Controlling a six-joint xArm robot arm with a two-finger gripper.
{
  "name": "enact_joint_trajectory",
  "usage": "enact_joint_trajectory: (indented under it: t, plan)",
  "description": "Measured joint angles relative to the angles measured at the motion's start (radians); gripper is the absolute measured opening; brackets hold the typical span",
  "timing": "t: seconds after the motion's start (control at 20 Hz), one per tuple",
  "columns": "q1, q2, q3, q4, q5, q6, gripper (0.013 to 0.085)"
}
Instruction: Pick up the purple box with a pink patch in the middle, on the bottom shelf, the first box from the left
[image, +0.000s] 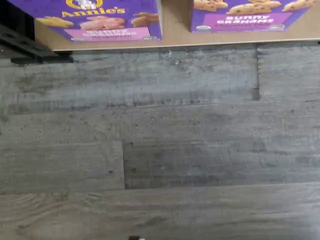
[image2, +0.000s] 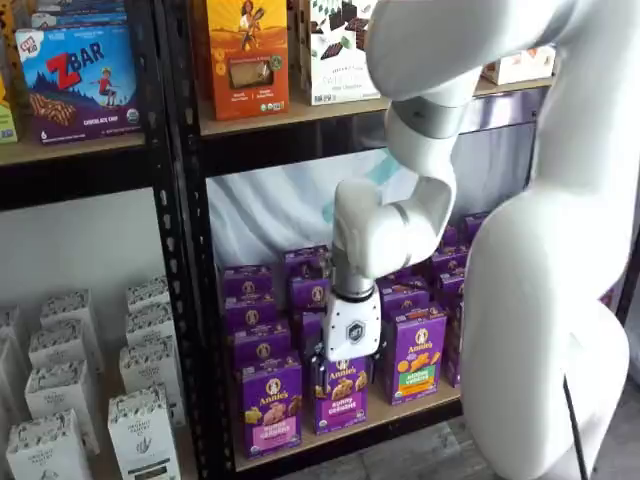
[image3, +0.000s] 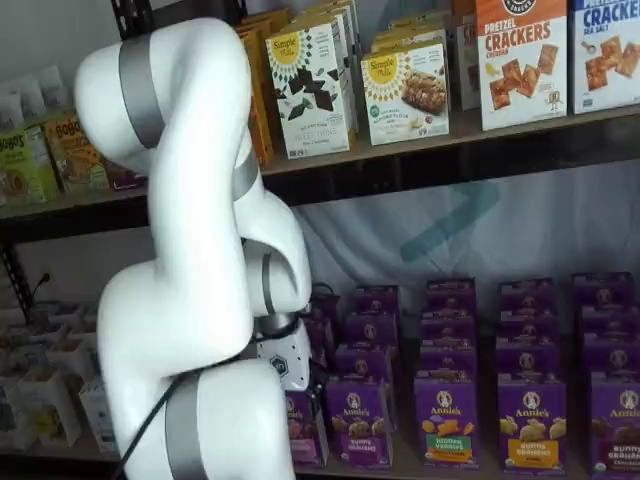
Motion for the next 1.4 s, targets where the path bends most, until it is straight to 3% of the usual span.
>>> enact_joint_trajectory:
  t: [0.45, 1.4]
  plan:
    - [0.028, 0.135, -0.121, -0.094, 0.004, 0.115, 0.0850]
    - [0.024, 0.382, -0.413, 0.012, 0.037, 0.015, 0.0850]
